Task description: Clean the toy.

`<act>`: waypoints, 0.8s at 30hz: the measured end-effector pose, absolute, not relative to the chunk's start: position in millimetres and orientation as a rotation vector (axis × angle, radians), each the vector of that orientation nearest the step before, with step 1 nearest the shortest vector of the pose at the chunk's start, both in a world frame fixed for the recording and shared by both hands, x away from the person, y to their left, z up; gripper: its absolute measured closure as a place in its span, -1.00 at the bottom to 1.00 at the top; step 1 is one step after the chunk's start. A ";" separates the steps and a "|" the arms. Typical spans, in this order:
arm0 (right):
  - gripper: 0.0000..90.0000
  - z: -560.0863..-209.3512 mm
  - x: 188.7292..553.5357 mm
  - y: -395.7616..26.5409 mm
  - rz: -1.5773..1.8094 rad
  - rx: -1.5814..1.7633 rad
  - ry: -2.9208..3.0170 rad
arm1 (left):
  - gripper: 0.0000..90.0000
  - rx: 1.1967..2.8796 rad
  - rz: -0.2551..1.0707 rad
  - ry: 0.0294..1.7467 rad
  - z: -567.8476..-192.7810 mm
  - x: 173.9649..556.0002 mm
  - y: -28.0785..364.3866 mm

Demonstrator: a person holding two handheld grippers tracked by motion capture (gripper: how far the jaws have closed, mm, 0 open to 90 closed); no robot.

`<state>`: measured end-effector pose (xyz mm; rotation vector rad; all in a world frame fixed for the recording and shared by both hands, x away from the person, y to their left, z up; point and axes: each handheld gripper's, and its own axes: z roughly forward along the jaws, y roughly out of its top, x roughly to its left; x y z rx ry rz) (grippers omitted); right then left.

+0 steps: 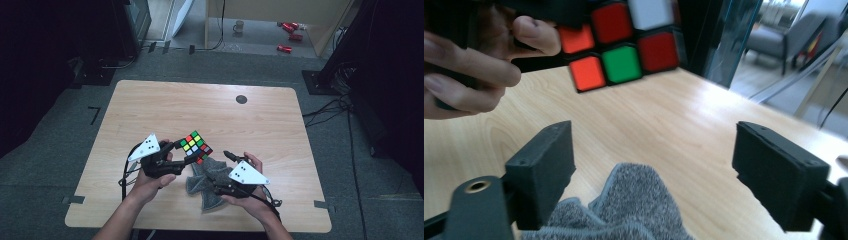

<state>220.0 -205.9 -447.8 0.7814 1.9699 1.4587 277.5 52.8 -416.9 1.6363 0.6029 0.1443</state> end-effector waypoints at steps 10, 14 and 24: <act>-0.70 -449.3 216.6 -199.7 1.428 0.774 1.906 | -0.21 1.676 0.093 0.656 -420.5 272.7 34.2; -0.66 -451.3 216.4 -196.5 1.431 0.776 1.906 | -0.21 1.692 0.102 0.653 -420.7 268.7 27.6; -0.28 -455.7 216.2 -196.1 1.432 0.799 1.862 | -0.21 1.726 0.096 0.659 -424.5 262.4 14.0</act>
